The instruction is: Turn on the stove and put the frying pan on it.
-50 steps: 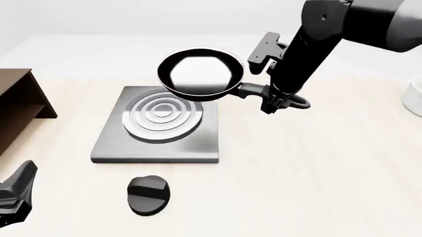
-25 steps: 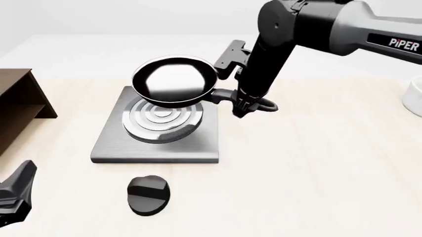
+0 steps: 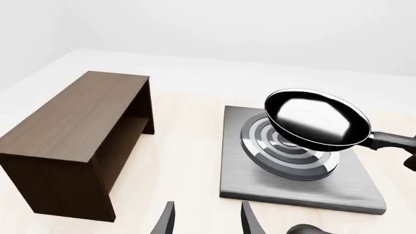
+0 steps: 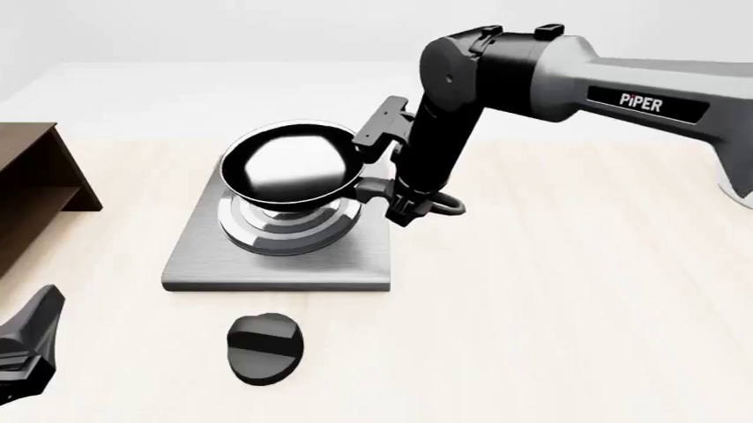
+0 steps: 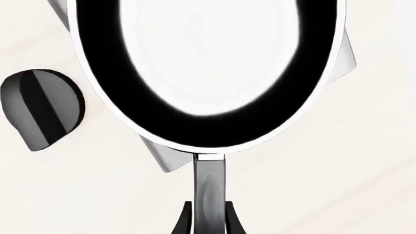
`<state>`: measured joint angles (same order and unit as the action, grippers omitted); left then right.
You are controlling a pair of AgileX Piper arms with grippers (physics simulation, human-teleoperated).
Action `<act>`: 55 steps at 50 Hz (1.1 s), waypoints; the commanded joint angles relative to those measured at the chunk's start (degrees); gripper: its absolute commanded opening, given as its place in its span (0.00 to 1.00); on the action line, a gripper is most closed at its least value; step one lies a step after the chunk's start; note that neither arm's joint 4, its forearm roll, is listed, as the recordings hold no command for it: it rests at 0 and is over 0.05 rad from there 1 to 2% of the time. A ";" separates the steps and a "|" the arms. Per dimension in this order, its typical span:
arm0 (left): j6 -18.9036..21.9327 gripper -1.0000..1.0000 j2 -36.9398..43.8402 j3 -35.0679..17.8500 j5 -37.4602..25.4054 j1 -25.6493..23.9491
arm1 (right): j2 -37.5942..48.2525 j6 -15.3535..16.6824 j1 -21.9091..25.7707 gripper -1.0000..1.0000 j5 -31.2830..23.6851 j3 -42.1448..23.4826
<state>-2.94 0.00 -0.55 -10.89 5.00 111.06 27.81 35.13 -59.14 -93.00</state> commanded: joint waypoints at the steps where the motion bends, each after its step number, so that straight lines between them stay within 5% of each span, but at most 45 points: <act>1: -0.07 1.00 0.00 -0.01 0.07 0.06 | 0.25 -1.69 0.44 0.00 2.08 0.50; 55: -0.40 1.00 0.00 -0.03 0.35 0.03 | 3.69 -4.12 1.55 0.00 5.24 2.27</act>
<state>-3.26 0.00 -0.57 -10.59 5.03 114.39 24.69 36.83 -54.49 -89.69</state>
